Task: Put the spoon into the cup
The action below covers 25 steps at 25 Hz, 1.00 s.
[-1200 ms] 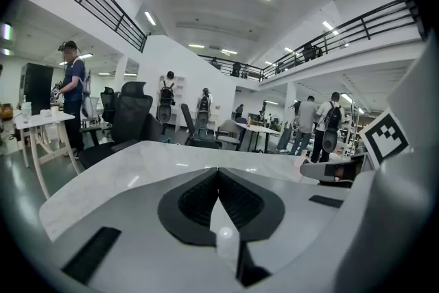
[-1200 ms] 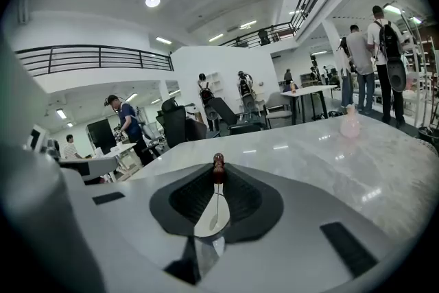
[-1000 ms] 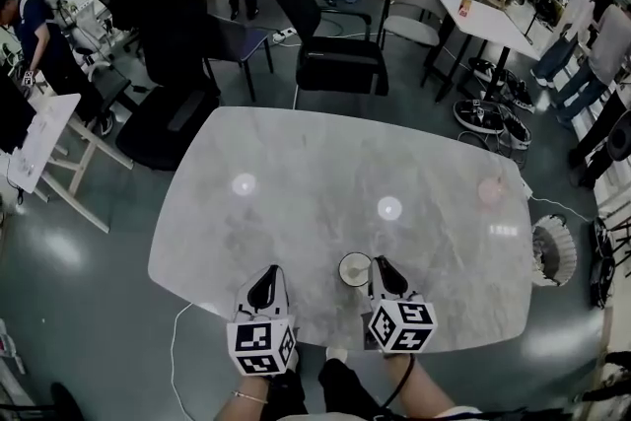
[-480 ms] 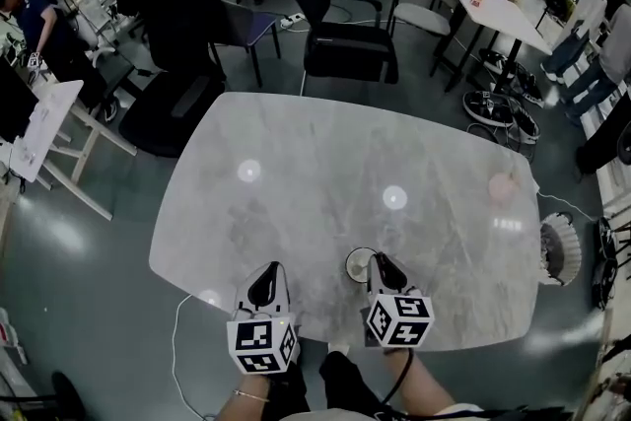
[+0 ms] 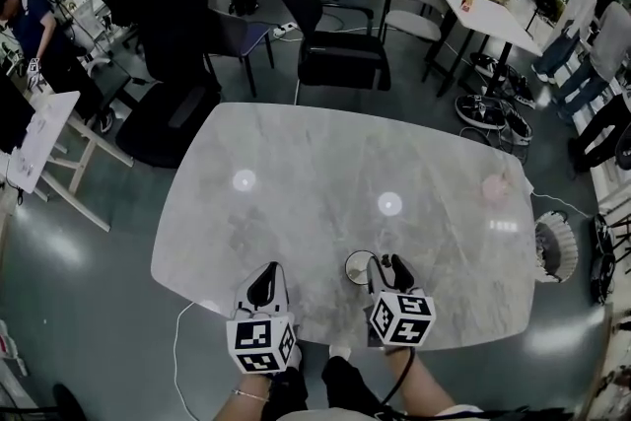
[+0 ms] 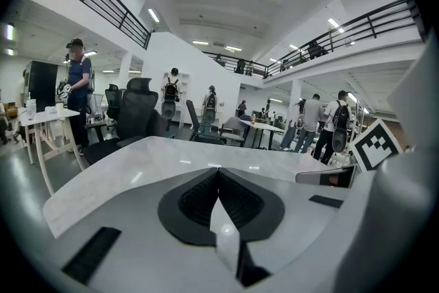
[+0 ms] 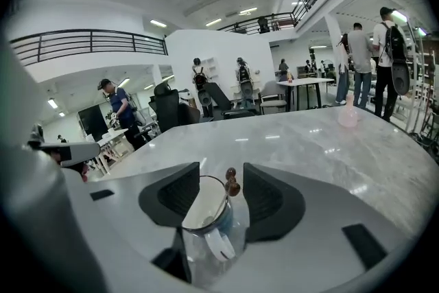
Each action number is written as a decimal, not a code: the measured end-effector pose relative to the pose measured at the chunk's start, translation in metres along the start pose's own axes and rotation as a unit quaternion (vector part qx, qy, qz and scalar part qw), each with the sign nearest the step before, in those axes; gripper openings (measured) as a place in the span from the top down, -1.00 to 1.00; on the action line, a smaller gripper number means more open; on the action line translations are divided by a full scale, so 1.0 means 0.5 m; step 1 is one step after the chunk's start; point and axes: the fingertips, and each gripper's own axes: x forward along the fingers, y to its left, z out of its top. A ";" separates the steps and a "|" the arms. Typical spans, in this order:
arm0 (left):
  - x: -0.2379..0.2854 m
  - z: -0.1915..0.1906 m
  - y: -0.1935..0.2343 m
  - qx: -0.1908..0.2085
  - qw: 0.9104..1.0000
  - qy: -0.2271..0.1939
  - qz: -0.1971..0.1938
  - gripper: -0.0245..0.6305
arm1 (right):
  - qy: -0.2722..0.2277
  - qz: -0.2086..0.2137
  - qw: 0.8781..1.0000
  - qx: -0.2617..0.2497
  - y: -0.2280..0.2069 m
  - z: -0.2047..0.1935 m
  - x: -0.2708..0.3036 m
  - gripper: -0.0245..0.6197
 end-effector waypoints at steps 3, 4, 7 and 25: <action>0.001 0.011 -0.012 0.000 1.000 -0.005 -0.010 0.87 | -0.010 -0.013 1.000 0.002 -0.014 0.016 -0.017 0.32; 0.001 0.015 -0.016 0.001 1.000 -0.006 -0.013 0.87 | -0.013 -0.018 1.000 0.003 -0.018 0.022 -0.023 0.32; 0.001 0.029 -0.028 0.002 1.000 -0.012 -0.024 0.87 | -0.024 -0.035 0.999 0.004 -0.030 0.040 -0.045 0.32; 0.028 0.153 -0.129 0.019 0.991 -0.076 -0.107 0.87 | -0.135 -0.118 0.983 -0.027 -0.097 0.195 -0.237 0.75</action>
